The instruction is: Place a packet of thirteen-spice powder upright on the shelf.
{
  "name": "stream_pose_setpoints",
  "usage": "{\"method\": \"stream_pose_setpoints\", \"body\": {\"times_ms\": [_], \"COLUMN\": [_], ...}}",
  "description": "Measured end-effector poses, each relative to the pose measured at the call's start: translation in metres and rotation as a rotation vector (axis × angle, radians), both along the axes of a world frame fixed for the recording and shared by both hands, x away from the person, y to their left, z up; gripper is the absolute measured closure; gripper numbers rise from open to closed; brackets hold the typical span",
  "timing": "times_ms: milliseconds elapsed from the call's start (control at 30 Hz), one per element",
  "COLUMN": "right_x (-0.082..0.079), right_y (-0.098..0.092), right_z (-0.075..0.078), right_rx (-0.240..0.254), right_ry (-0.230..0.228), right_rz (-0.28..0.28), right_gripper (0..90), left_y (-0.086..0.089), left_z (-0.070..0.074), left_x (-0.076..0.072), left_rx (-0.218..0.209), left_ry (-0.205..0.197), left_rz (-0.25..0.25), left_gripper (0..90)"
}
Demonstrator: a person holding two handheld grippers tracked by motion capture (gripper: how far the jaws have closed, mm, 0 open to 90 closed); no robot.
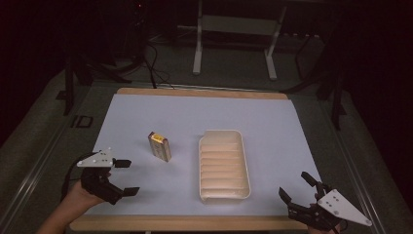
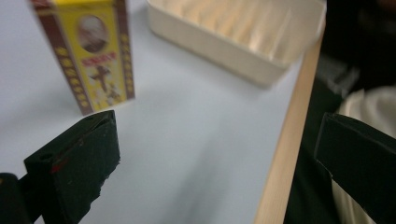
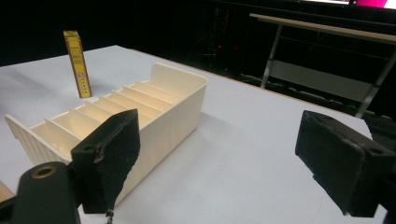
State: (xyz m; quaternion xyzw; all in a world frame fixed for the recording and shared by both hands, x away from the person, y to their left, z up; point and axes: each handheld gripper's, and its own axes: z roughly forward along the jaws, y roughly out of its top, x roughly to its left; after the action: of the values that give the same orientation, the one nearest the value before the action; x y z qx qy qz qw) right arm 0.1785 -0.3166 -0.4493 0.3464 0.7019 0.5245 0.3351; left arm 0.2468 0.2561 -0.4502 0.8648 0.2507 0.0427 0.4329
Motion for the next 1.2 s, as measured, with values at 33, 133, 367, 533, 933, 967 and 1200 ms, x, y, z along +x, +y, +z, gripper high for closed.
{"method": "stream_pose_setpoints", "body": {"times_ms": [33,133,367,533,933,967,1200], "right_x": [0.0,0.0,0.0,0.001,0.001,0.001,0.002], "right_y": [0.0,0.0,0.0,0.001,0.003,0.003,0.003], "right_z": [0.0,0.0,0.0,-0.001,-0.001,-0.001,-0.001], "right_rx": [0.0,-0.003,-0.004,-0.011,-0.021,-0.022,-0.018], "right_ry": [0.0,-0.001,0.006,0.009,0.016,0.016,0.024], "right_rz": [-0.001,0.001,0.003,0.008,0.023,0.023,0.031], "right_gripper": [14.0,14.0,14.0,14.0,14.0,14.0,13.9], "left_y": [-0.002,-0.005,-0.013,-0.02,-0.035,-0.037,-0.048], "left_z": [0.0,0.001,0.0,0.0,0.02,0.022,0.039], "left_x": [0.0,0.004,0.01,0.017,0.028,0.027,0.03], "left_rx": [0.027,0.102,0.25,0.364,0.609,0.62,0.661], "left_ry": [0.006,0.03,0.095,0.136,0.186,0.181,0.164], "left_rz": [-0.019,-0.056,-0.13,-0.164,-0.244,-0.246,-0.281], "left_gripper": [0.2,0.2,0.3,0.2,0.2,0.2,0.3]}}
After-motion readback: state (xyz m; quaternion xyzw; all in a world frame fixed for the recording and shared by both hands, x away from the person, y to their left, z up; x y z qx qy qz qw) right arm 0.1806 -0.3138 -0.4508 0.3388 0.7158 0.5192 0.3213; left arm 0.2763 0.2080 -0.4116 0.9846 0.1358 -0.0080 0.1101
